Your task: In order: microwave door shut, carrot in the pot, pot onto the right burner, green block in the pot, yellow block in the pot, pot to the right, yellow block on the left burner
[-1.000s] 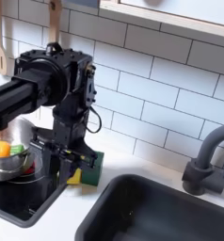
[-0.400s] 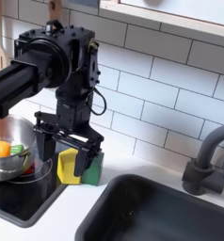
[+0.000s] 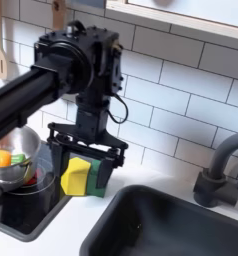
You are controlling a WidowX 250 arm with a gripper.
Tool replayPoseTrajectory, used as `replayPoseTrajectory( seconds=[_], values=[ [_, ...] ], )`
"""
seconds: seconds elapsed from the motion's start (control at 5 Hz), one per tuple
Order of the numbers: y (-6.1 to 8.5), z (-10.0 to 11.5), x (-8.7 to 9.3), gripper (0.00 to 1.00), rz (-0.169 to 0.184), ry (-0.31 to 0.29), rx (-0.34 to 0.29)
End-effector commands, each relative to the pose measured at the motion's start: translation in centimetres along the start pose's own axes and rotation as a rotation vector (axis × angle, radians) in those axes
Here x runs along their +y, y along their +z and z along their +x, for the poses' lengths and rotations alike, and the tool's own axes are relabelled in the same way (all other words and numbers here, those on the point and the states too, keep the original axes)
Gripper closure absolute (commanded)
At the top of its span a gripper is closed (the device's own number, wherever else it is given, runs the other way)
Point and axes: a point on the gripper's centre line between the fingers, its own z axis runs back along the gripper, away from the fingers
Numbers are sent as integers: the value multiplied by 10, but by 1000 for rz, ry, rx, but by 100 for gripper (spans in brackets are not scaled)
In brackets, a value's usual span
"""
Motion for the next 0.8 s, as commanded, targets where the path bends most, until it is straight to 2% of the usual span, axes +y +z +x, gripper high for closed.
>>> replayPoseTrajectory(
  seconds=[0.0, 0.2, 0.4, 0.6],
  values=[
    [-9, 2, -13, 0, -11, 68, 16],
    [-12, 13, -15, 0, -13, 61, 1],
    [-16, 29, -23, 0, -36, 24, -17],
    [-11, 39, -25, 0, -34, -6, -54]
  ],
)
